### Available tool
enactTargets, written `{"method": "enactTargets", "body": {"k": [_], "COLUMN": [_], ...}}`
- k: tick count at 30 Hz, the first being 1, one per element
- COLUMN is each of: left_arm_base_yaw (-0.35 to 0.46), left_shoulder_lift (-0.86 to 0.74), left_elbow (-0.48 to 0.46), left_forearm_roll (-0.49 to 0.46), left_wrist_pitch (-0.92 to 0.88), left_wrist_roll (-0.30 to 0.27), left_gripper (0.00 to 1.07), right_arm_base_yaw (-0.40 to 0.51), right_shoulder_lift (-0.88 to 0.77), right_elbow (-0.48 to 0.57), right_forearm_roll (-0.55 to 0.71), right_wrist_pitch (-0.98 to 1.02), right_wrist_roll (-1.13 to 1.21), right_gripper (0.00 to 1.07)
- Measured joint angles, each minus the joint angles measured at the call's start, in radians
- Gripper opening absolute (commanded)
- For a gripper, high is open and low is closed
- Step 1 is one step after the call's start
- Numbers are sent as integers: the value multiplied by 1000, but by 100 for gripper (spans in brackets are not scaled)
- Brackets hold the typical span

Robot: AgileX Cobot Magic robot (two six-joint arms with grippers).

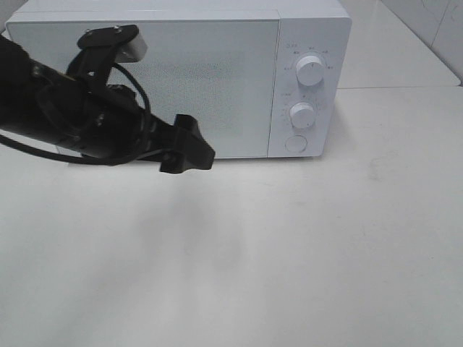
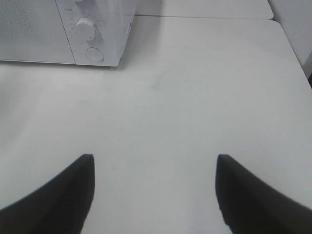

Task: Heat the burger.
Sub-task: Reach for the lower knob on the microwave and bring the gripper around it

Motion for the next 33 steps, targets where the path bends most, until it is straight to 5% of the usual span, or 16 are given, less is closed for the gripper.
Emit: {"method": "enactTargets", "body": {"k": [10, 18, 26, 33], "left_arm_base_yaw": [281, 510, 568, 568], "left_shoulder_lift": [-178, -334, -484, -714], "left_elbow": [0, 0, 13, 145], "left_forearm_roll": [377, 525, 591, 681], "left_wrist_pitch": [405, 562, 631, 668], "left_wrist_roll": [-243, -320, -376, -443], "left_gripper": [102, 102, 102, 102], "right_arm_base_yaw": [0, 0, 0, 0], "right_shoulder_lift": [0, 0, 0, 0], "right_elbow": [0, 0, 0, 0], "right_forearm_roll": [0, 0, 0, 0], "right_wrist_pitch": [0, 0, 0, 0], "right_wrist_roll": [0, 0, 0, 0], "right_gripper": [69, 69, 69, 69]}}
